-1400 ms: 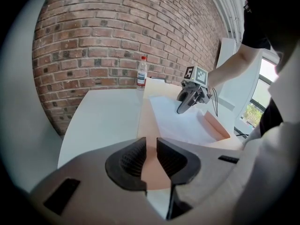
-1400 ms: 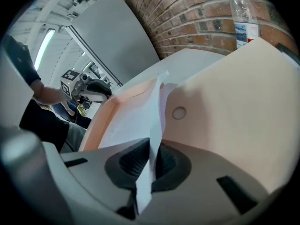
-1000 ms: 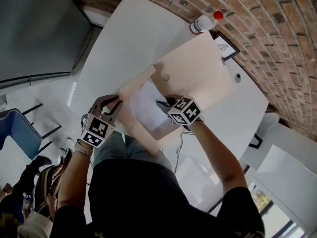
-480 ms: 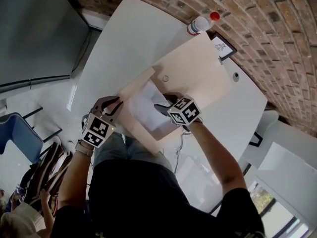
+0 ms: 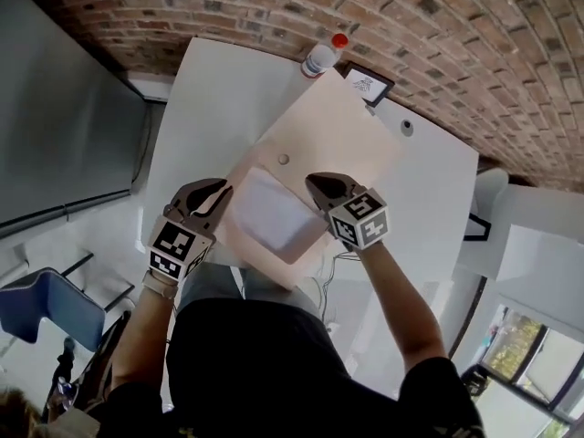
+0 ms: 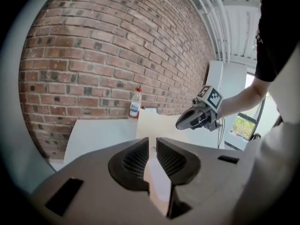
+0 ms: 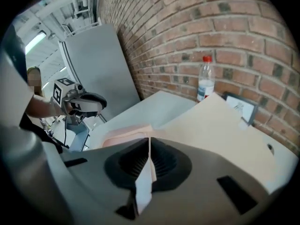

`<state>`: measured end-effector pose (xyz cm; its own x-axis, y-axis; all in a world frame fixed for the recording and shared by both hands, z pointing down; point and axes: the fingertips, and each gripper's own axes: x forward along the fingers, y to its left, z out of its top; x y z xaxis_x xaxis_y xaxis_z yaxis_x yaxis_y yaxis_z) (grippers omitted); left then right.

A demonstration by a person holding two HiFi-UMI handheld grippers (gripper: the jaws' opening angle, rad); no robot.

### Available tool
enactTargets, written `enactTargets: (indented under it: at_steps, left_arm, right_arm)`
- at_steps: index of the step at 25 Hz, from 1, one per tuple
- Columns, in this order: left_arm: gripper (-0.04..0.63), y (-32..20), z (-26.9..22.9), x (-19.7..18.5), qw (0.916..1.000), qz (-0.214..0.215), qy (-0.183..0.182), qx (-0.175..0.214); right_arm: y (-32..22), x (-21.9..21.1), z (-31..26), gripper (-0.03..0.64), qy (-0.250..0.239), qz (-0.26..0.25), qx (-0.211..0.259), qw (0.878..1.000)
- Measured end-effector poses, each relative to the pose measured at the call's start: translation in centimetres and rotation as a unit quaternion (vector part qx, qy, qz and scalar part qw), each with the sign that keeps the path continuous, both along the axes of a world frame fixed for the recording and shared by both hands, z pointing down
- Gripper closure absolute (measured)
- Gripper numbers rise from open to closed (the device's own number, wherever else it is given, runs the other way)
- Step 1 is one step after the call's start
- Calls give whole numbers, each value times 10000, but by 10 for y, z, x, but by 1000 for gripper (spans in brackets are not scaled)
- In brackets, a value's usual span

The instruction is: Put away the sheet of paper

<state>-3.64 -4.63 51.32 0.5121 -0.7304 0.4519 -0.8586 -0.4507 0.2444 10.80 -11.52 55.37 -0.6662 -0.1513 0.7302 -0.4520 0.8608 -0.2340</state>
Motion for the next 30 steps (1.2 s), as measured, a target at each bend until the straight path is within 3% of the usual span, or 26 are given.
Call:
enactTargets:
  at_steps: [4,8,17,22,30]
  left_arm:
    - [591,-21,-47,0,9989,166,141,410]
    - [592,-33,-90,6,9961,314,254,781]
    - [592,-34,-182,17,9842,560,465,1614]
    - [592,-30,-212,19,9771,670,524,1953]
    - [592,-19,-229,24,9723,717,558,2153]
  right_arm:
    - [-3,9,-52,607,-401,671,427,9960]
    - [2,24,-99,607,-788,1328,792,9848]
    - [27,55,-195,607,-1540,2558,1839,9365]
    - [39,58,-233,607,-1743,2884,2251,9142]
    - [56,47,-269,607,-1736,2713,2870,9022]
